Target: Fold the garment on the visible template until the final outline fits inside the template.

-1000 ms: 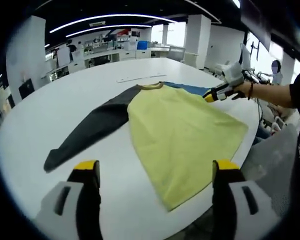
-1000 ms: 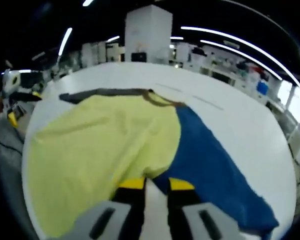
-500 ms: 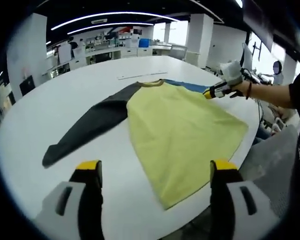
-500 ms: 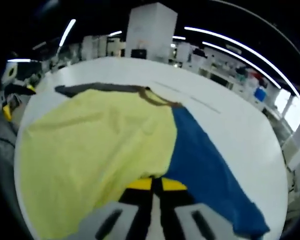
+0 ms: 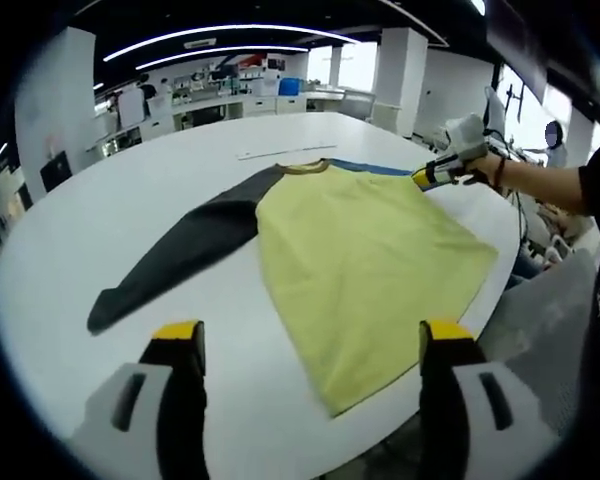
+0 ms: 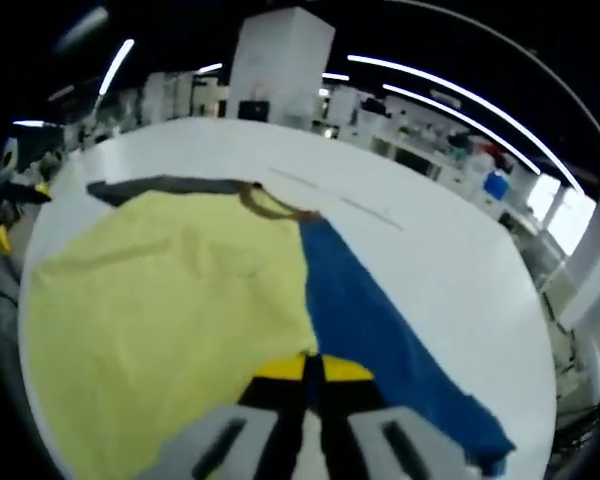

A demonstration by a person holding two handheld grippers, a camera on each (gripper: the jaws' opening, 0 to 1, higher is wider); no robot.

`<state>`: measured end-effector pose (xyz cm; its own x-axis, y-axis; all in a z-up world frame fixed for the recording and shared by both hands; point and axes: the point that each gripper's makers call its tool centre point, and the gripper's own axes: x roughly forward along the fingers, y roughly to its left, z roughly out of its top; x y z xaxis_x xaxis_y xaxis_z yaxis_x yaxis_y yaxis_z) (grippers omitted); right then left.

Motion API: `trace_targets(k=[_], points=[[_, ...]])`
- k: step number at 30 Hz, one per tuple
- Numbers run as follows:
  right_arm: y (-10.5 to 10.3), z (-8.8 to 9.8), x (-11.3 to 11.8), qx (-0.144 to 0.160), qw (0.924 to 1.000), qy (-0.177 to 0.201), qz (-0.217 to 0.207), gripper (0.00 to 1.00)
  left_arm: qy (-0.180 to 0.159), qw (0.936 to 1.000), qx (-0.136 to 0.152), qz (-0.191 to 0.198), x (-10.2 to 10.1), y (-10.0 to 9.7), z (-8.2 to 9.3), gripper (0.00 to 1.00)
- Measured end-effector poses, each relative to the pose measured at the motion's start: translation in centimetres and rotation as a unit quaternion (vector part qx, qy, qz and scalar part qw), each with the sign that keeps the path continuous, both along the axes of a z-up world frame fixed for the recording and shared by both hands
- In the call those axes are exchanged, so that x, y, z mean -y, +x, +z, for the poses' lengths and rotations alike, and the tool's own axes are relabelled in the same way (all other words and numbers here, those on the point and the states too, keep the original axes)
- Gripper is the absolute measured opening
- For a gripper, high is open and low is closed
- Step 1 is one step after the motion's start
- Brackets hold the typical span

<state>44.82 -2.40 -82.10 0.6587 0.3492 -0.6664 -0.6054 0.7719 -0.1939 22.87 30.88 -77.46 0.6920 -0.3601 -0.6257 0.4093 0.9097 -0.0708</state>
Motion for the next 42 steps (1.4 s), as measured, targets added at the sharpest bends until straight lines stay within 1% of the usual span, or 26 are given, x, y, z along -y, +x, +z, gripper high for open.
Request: trace_targets(k=[3,5,6,7,8,9,11,15,18,19,20,24,26,29,32,34,35,39,42], points=[[0.3,0.2,0.4,0.005,1.0,-0.001,-0.008,0.0,0.001,1.0,0.0,0.003,-0.3,0.0,-0.1,0.85],[0.7,0.5,1.1,0.019,0.9993,-0.028,-0.013,0.0,0.001,1.0,-0.001,0.004,-0.5,0.0,-0.2,0.85],[0.7,0.6,1.2,0.02,0.9993,-0.029,-0.016,0.0,0.001,1.0,-0.002,0.005,-0.5,-0.1,-0.2,0.85],[0.6,0.7,1.2,0.019,0.9994,-0.024,-0.016,0.0,0.001,1.0,-0.002,0.005,-0.5,-0.1,-0.2,0.85],[0.4,0.7,1.1,0.013,0.9997,-0.011,-0.02,0.0,0.002,1.0,-0.002,0.005,-0.5,-0.1,-0.2,0.85],[0.8,0.4,1.1,0.011,0.9997,-0.01,-0.021,0.0,0.002,1.0,-0.002,0.005,-0.6,-0.1,-0.2,0.85],[0.8,0.4,1.0,0.01,0.9997,-0.008,-0.022,0.0,0.002,1.0,-0.001,0.007,-0.7,-0.1,-0.3,0.85],[0.7,0.4,1.2,0.005,0.9995,0.002,-0.03,0.0,0.002,1.0,0.001,0.007,-0.4,0.0,-0.1,0.85],[0.5,0.6,1.3,-0.003,0.9985,0.028,-0.047,0.0,0.003,1.0,0.002,0.006,-0.4,0.0,0.0,0.86],[0.6,0.5,1.5,-0.005,0.9983,0.03,-0.051,0.0,0.003,1.0,0.003,0.006,-0.4,0.0,0.0,0.86],[0.5,0.5,1.7,-0.003,0.998,0.032,-0.054,0.02,0.003,1.0,0.004,0.006,-0.4,0.0,0.0,0.86],[0.5,0.5,2.5,-0.006,0.9969,0.036,-0.07,0.19,0.003,1.0,0.005,0.004,-0.2,0.1,0.3,0.87],[0.0,1.0,3.3,-0.005,0.9952,0.044,-0.087,0.29,0.008,1.0,0.005,0.003,-0.1,0.1,0.4,0.88],[0.1,0.9,4.5,-0.007,0.9929,0.052,-0.106,0.38,0.01,0.9999,0.01,0.002,0.1,0.2,0.6,0.91],[0.0,1.3,5.5,-0.008,0.991,0.058,-0.12,0.43,0.011,0.9998,0.014,0.003,0.1,0.3,0.8,0.93],[-0.2,1.3,6.2,-0.016,0.9891,0.064,-0.132,0.47,0.011,0.9998,0.017,0.002,0.1,0.4,0.8,0.95],[-0.8,1.1,6.8,-0.019,0.9873,0.068,-0.142,0.49,0.01,0.9998,0.018,0.002,0.2,0.4,0.9,0.95],[-1.1,0.9,8.9,-0.024,0.9819,0.072,-0.173,0.53,-0.016,0.9995,0.024,0.009,0.5,0.6,1.3,0.95],[-1.2,0.8,10.4,-0.028,0.979,0.076,-0.187,0.55,-0.015,0.9994,0.03,0.01,0.4,0.7,1.3,0.96]])
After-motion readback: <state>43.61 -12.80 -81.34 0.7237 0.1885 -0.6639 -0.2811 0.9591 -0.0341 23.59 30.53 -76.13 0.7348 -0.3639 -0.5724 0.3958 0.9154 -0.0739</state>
